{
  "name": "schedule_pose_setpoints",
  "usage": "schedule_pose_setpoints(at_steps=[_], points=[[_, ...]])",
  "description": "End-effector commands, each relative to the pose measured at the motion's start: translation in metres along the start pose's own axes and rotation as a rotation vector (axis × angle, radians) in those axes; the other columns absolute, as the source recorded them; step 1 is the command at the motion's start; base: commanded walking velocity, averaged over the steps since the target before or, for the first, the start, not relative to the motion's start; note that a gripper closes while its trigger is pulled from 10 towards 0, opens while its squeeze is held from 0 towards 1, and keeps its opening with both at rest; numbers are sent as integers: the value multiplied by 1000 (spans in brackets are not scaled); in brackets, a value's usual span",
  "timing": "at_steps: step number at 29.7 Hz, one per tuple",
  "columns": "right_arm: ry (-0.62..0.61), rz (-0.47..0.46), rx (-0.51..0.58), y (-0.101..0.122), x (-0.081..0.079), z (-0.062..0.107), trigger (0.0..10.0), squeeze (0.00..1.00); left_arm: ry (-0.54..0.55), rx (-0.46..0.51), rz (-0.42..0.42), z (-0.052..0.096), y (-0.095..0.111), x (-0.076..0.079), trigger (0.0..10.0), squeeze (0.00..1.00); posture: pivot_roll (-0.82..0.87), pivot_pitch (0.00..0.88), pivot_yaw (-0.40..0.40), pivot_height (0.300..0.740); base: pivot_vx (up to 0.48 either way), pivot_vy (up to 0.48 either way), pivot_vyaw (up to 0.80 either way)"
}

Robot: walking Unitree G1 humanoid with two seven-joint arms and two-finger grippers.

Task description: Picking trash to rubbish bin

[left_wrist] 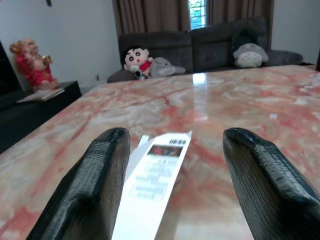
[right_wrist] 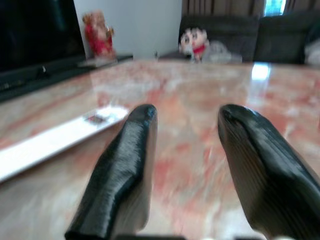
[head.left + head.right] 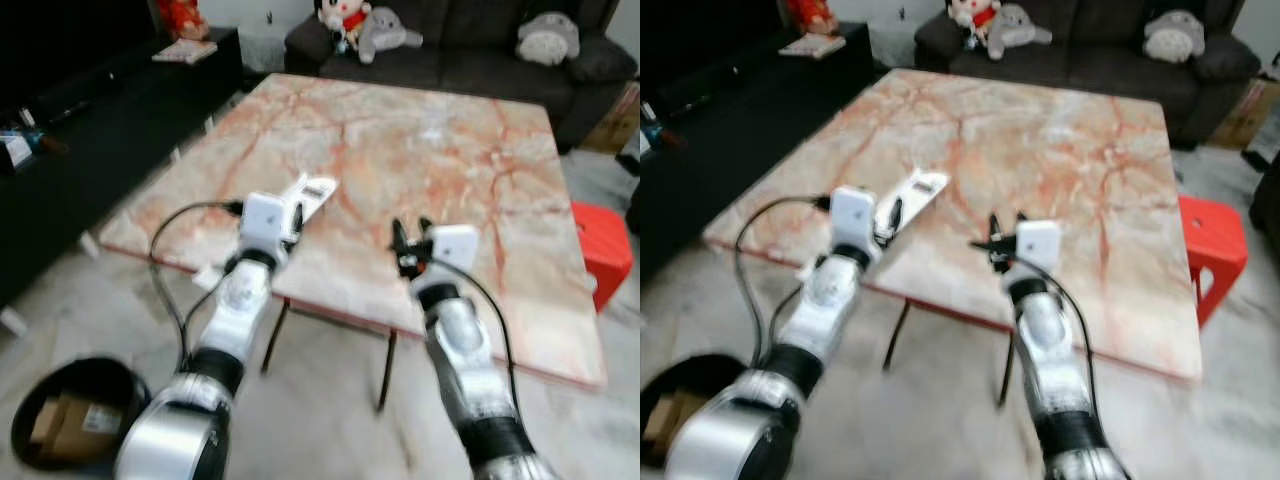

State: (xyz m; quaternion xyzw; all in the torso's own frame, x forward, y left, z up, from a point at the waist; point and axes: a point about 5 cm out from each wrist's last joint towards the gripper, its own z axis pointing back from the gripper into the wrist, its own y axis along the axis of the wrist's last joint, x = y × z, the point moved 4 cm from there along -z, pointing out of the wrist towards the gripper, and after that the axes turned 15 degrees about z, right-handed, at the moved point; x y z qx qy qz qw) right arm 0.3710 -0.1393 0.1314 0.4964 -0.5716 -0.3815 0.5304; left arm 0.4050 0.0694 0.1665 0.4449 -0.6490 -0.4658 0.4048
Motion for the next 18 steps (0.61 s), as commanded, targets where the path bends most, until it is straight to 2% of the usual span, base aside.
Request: schedule_pose_setpoints(at_steps=[1, 18], points=[[22, -13, 19, 7, -9, -3, 10000, 0, 27, -1, -10, 1, 2, -13, 10000, 0, 63, 46, -36, 740, 292, 0, 0], [38, 2, 23, 6, -12, -2, 10000, 0, 31, 3, -10, 2, 1, -13, 10000, 0, 63, 24, -38, 740, 286, 0, 0]])
